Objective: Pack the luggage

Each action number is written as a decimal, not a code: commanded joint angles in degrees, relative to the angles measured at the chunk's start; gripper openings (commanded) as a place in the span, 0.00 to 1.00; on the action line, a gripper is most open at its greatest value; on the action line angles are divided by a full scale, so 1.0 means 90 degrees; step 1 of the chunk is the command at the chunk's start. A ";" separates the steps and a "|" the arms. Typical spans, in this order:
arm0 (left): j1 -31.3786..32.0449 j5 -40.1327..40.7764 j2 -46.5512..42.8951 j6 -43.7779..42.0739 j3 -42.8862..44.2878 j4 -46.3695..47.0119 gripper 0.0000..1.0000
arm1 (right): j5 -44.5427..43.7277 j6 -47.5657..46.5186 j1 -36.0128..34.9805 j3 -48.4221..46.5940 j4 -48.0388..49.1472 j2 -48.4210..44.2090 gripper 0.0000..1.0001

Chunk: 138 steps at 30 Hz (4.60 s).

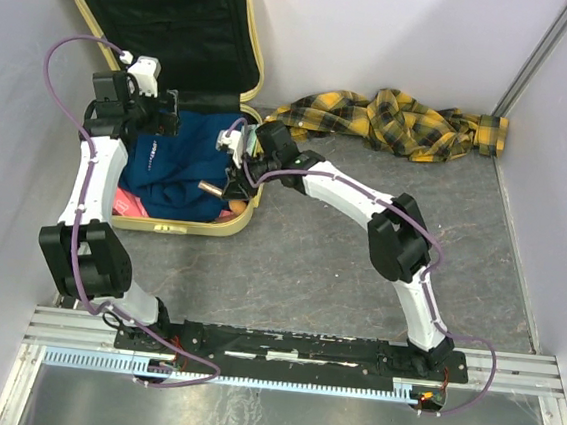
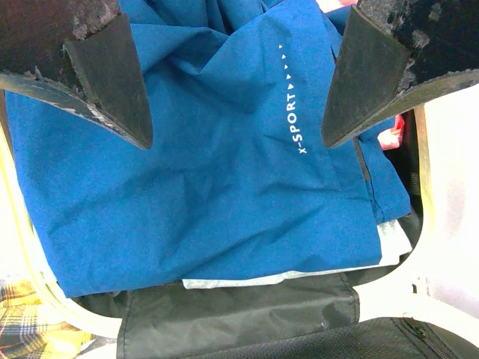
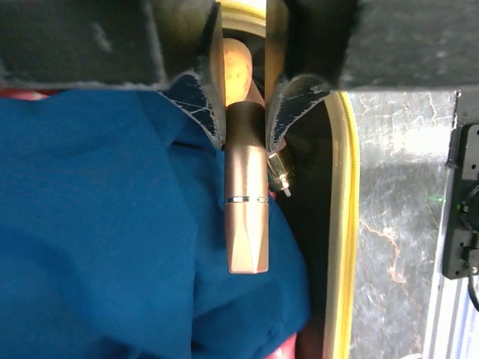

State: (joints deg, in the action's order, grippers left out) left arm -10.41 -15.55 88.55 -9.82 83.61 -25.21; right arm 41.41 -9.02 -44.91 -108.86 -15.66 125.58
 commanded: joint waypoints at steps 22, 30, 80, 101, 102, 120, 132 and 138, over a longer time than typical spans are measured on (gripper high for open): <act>0.0006 -0.1118 0.1571 0.0654 0.3461 0.1049 0.98 | -0.0394 0.1995 0.1219 0.0104 0.1055 -0.0858 0.68; 0.0246 -0.1382 0.2882 0.3050 0.5191 0.2989 0.89 | -0.0658 0.1861 0.1827 0.0567 0.0773 -0.1189 0.68; 0.2153 0.1096 0.2716 0.1680 0.2946 0.4994 0.57 | -0.1237 0.1298 0.2228 0.1508 0.0514 -0.1971 0.67; 0.2243 0.0803 0.5104 0.1676 0.6539 0.4910 0.66 | -0.1241 0.1212 0.2230 0.1655 0.0383 -0.2068 0.67; 0.2246 0.0714 0.5060 0.1736 0.6481 0.4931 0.68 | -0.1237 0.1208 0.2230 0.1657 0.0383 -0.2068 0.68; 0.2257 0.0115 0.3255 0.1688 0.3512 0.5522 0.84 | -0.1292 0.1227 0.2235 0.1801 0.0455 -0.2152 0.68; 0.2387 0.0898 0.5116 0.1854 0.6831 0.4810 0.64 | -0.1261 0.1324 0.2231 0.1607 0.0478 -0.1981 0.68; 0.2440 0.1088 0.4654 0.1469 0.6286 0.4786 0.16 | -0.1281 0.1314 0.2231 0.1637 0.0469 -0.2016 0.68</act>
State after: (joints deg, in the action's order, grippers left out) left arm 10.66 -7.25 133.51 5.56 142.10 17.56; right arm 29.80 2.63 -24.99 -92.36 -13.78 109.36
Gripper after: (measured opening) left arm 0.324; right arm 0.675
